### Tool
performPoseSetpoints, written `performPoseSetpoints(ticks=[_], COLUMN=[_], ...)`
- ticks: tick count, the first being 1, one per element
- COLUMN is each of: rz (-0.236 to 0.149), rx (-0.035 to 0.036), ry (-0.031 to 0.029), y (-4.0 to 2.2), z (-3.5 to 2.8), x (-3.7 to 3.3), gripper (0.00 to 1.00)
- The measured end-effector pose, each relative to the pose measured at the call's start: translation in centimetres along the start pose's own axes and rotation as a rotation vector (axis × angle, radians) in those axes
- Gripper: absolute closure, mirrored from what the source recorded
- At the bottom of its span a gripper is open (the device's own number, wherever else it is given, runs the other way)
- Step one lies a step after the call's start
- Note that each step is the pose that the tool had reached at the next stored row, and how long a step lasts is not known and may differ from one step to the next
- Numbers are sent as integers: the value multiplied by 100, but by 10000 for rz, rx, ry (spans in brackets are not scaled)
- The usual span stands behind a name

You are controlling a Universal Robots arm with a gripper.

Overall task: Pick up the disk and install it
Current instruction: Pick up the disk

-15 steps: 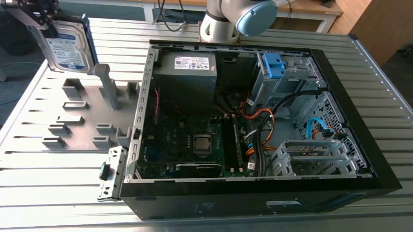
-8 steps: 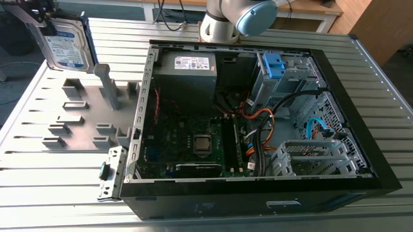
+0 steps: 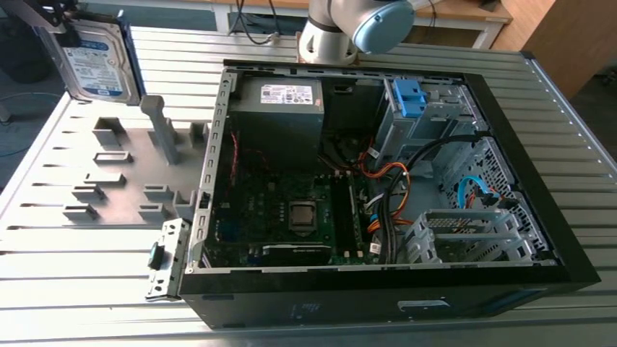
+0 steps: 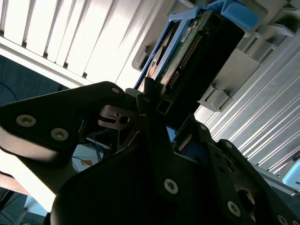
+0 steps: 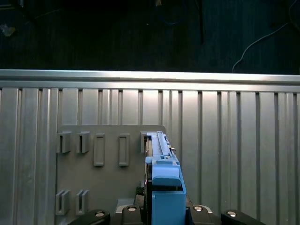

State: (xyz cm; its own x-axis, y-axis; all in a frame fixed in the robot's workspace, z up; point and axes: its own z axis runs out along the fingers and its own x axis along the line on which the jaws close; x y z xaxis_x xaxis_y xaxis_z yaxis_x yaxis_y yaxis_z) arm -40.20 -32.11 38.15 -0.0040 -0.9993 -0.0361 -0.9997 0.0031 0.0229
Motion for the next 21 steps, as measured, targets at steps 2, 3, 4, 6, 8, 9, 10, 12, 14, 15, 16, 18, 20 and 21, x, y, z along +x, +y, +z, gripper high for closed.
performPoseSetpoints(ticks=[2,3,4,6,8,9,10,12,14,15,16,18,20,21], rz=[0,0,0,0,0,0,0,-1,-1,-1,-2,-1,0,1], rx=[0,0,0,0,0,0,0,0,-1,0,-1,0,0,1], ry=[0,0,0,0,0,0,-1,0,0,0,0,-5,-17,-25], y=[1,1,2,2,3,3,4,4,4,4,4,6,7,8], z=[-34,-48,-63,-94,-120,-134,-143,-159,-176,-185,-201,-241,-296,-331], x=[-1,-2,-2,-3,-4,-5,-5,-6,-13,-14,-15,-17,-19,-21], gripper=[63,63,63,63,63,63,63,63,63,63,64,64,64,64])
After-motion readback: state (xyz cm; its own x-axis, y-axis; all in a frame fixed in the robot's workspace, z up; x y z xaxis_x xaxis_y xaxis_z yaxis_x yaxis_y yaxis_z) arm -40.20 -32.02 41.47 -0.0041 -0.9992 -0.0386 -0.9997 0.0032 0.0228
